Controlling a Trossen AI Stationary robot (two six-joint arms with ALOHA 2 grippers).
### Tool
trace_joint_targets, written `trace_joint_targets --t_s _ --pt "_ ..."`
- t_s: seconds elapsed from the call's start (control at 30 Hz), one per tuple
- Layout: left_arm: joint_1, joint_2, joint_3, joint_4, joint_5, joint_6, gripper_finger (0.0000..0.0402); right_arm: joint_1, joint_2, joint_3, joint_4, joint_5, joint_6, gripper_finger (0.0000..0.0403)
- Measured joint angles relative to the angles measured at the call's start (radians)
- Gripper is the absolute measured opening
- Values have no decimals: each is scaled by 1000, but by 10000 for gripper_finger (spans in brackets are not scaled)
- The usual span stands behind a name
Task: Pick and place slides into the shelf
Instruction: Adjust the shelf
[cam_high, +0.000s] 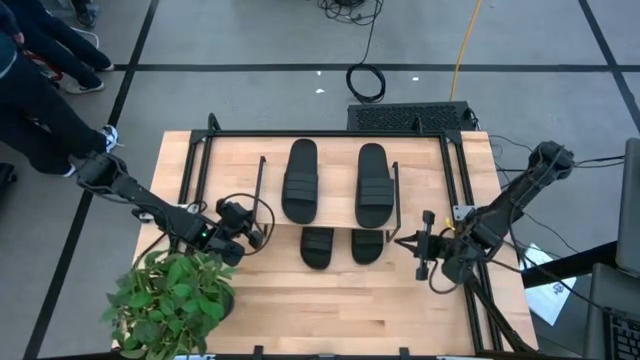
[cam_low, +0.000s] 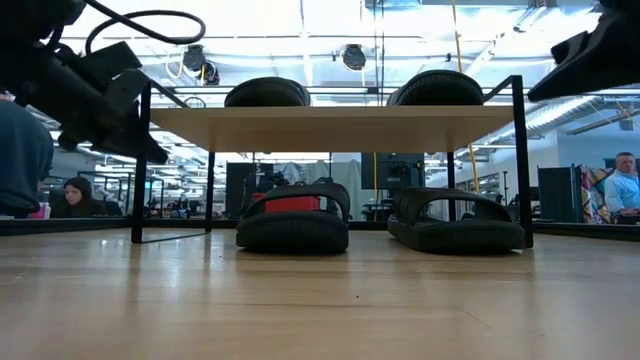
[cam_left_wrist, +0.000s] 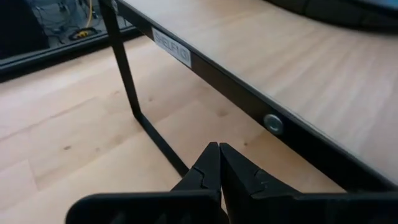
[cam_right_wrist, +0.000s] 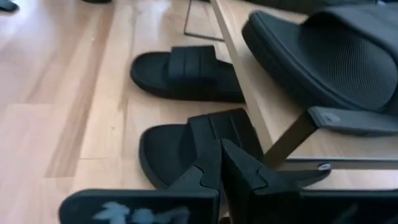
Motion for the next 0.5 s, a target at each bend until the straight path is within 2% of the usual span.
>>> trace_joint_targets --t_s 0.5 --pt "-41 0 0 135 45 94 0 -82 0 -30 3 -11 12 0"
